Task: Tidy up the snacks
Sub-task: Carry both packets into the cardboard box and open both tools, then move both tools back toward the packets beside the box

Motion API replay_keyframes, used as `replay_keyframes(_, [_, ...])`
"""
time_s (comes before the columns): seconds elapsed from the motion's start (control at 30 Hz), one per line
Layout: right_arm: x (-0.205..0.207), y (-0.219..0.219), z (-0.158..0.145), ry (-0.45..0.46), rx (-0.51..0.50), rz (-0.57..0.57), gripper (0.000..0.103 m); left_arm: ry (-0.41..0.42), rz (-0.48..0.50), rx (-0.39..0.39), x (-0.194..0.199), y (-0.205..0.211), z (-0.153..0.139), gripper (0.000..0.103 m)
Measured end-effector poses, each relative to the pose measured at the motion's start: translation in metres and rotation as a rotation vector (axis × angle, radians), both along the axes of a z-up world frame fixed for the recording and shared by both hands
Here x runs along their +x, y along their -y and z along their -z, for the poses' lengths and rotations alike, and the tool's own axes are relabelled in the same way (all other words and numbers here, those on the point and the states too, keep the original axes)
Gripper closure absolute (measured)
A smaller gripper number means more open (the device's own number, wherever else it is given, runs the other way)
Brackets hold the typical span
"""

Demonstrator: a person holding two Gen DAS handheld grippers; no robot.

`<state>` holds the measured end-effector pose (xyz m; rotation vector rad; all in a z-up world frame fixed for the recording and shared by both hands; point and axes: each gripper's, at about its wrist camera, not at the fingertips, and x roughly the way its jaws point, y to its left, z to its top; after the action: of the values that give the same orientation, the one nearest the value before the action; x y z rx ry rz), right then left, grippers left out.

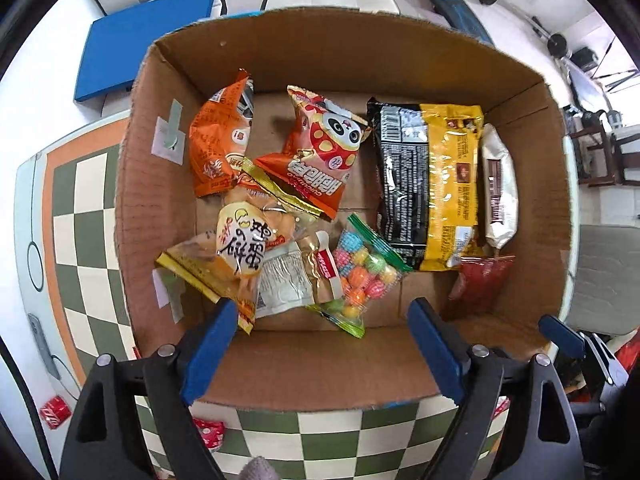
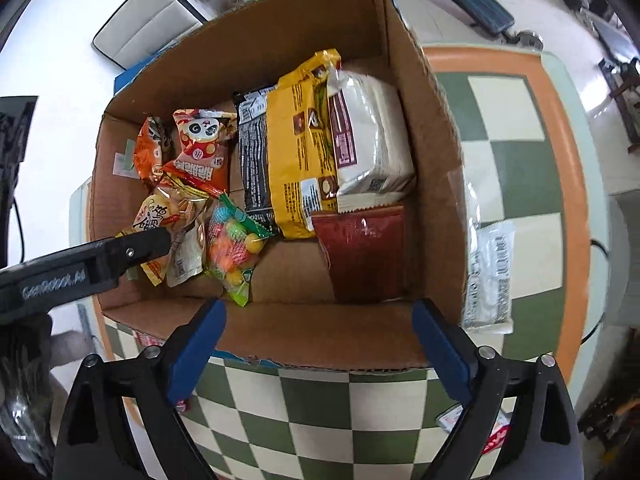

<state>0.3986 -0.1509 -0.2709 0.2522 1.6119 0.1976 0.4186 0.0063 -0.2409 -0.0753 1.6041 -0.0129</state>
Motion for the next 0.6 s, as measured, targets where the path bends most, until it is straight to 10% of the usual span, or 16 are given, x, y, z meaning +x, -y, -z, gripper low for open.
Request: replay_keyframes(0.6, [-0.045, -0.017, -0.087, 0.18, -0.027, -0.005, 0.006, 0.287, -0.007, -0.025, -0.083, -0.019, -0.093, 0.004])
